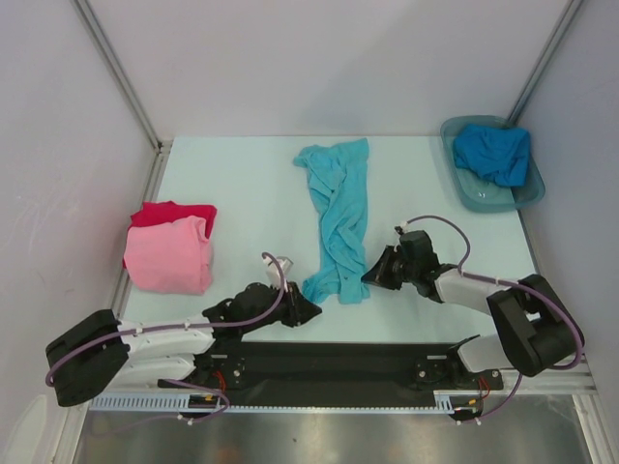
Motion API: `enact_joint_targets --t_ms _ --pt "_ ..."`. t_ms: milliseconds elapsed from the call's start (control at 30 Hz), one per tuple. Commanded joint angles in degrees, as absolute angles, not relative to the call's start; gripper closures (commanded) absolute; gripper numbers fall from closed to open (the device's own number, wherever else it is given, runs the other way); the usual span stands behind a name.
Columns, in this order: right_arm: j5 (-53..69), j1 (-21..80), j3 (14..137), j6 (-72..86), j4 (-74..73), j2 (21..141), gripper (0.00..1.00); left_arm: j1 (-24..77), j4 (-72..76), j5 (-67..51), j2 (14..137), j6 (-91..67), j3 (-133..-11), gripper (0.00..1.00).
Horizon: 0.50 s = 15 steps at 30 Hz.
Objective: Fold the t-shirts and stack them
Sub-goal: Fold the tshirt
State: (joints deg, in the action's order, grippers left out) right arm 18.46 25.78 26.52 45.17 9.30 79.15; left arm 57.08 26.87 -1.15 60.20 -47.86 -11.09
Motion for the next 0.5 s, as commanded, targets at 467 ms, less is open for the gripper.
enact_joint_targets --t_ms 467 --pt "20.22 31.20 24.26 49.39 1.85 70.32 1.00 63.54 25.31 5.54 59.77 -49.83 -10.20 0.78"
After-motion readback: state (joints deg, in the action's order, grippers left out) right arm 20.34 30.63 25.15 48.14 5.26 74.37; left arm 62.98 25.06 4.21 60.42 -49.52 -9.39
